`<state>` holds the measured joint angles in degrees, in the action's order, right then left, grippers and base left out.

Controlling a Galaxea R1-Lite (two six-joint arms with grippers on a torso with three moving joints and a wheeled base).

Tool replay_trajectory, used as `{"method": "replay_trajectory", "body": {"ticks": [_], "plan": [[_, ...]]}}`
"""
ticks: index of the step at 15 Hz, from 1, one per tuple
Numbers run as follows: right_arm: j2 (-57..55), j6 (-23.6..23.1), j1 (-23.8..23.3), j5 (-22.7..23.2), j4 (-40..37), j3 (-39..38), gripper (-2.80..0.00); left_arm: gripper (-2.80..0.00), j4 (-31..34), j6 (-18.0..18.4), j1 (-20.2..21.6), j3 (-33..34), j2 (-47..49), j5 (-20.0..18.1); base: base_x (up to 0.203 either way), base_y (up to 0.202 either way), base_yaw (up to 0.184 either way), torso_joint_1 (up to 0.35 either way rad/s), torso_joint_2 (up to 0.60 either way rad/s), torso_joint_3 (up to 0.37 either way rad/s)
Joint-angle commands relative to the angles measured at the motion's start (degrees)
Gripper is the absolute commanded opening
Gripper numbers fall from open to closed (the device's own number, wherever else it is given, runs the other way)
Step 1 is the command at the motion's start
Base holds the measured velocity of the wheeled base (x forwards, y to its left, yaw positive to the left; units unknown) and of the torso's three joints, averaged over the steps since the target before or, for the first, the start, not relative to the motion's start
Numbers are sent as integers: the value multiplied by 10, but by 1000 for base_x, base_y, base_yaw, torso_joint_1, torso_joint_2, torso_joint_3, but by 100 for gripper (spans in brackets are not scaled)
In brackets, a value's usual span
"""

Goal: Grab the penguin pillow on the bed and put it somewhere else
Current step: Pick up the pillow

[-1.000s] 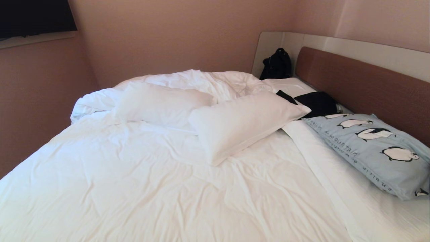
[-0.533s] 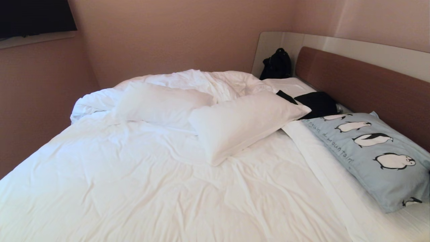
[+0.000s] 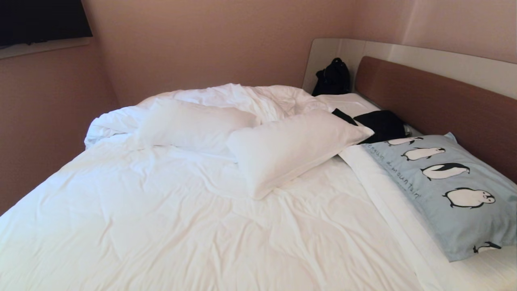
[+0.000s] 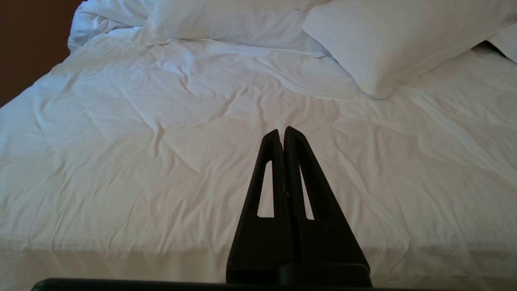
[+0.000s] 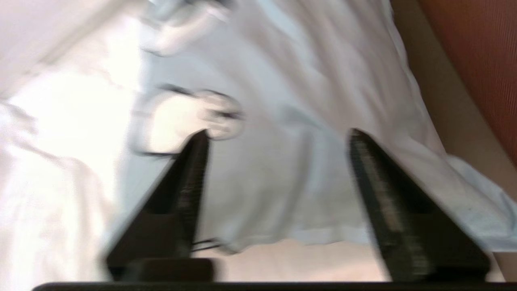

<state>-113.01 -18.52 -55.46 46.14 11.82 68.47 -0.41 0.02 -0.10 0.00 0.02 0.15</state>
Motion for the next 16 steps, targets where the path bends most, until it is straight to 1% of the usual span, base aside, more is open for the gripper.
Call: {"method": "replay_trajectory", "body": {"ticks": [1,2,3,4,6,7,8,9,10,11,13,15,16], "plan": [[103,17,-2,43,0,-35,-280,-280,0,0,0,0,0,0,0,0,0,0,0,0],[140,33,-2,45,0,-50,-280,-280,0,0,0,0,0,0,0,0,0,0,0,0],[176,60,-2,45,-1,-62,-280,-280,0,0,0,0,0,0,0,0,0,0,0,0],[209,106,-2,45,-2,-71,-280,-280,0,0,0,0,0,0,0,0,0,0,0,0],[259,255,5,39,-33,-75,-280,-280,0,1,0,0,0,0,0,0,0,0,0,0],[281,301,17,24,-78,-73,-280,-280,0,1,0,0,0,0,0,0,0,0,0,0],[296,318,31,-17,-132,-72,-280,-280,0,0,0,0,0,0,0,0,0,0,0,0],[312,327,46,-74,-186,-73,-280,-280,0,1,0,0,0,0,0,0,0,0,0,0],[334,339,61,-118,-229,-78,-280,-280,0,0,0,0,0,0,0,0,0,0,0,0],[356,364,78,-151,-265,-82,-280,-280,0,0,0,0,0,0,0,0,0,0,0,0],[401,409,114,-194,-332,-84,-280,-280,0,0,0,0,0,0,0,0,0,0,0,0],[438,422,175,-241,-424,-82,-280,-280,0,0,0,0,0,0,0,0,0,0,0,0],[453,425,205,-251,-478,-84,-280,-280,0,0,0,0,0,0,0,0,0,0,0,0]]}}
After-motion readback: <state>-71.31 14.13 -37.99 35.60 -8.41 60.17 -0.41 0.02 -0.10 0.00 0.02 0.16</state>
